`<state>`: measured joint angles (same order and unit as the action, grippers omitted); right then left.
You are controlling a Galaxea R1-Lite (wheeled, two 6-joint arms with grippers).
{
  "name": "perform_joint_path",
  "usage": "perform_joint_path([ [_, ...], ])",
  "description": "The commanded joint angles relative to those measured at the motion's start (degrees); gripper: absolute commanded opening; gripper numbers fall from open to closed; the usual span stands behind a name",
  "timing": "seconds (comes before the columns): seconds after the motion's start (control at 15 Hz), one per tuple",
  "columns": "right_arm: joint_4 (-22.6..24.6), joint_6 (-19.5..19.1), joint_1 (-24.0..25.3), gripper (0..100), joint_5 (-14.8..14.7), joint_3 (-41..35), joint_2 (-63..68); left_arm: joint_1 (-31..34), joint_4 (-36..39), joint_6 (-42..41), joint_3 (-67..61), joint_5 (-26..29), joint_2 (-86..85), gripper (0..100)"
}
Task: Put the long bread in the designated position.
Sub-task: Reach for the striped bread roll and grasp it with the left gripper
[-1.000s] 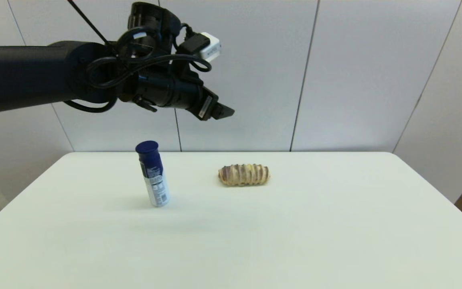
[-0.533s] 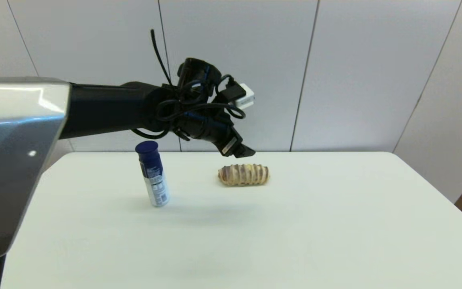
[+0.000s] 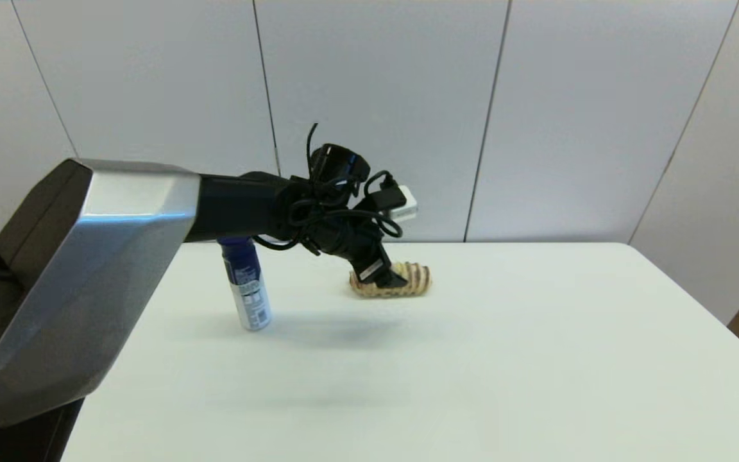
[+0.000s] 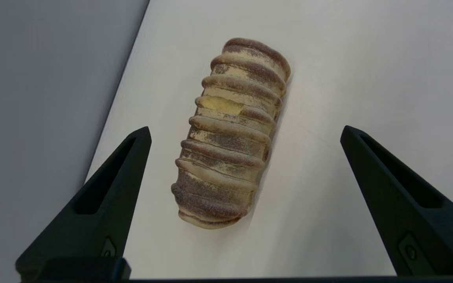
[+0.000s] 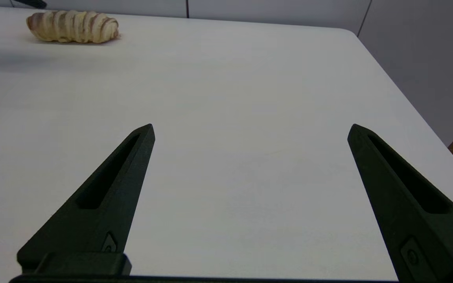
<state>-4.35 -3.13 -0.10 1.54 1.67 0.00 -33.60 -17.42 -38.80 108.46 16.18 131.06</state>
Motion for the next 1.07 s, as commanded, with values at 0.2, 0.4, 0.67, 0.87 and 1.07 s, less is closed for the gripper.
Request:
perform_joint_path([
  [0.2, 0.0, 0.0, 0.0, 100, 0.0, 0.0, 0.1, 0.2, -0.4, -1.3, 1.0, 0.2, 2.3, 100],
  [0.4, 0.0, 0.0, 0.0, 100, 0.0, 0.0, 0.1, 1.7, -1.2, -1.4, 1.9, 0.3, 2.3, 100],
  [0.67, 0.0, 0.0, 0.0, 100, 0.0, 0.0, 0.1, 2.6, -3.7, -1.6, 1.9, 0.6, 1.0, 100],
  [0.87, 0.0, 0.0, 0.0, 100, 0.0, 0.0, 0.1, 2.1, -4.0, -1.6, 1.8, 0.6, 1.0, 100],
  [1.07, 0.0, 0.0, 0.0, 100, 0.0, 0.0, 0.1, 1.4, -4.1, -1.8, 1.9, 0.6, 1.2, 100],
])
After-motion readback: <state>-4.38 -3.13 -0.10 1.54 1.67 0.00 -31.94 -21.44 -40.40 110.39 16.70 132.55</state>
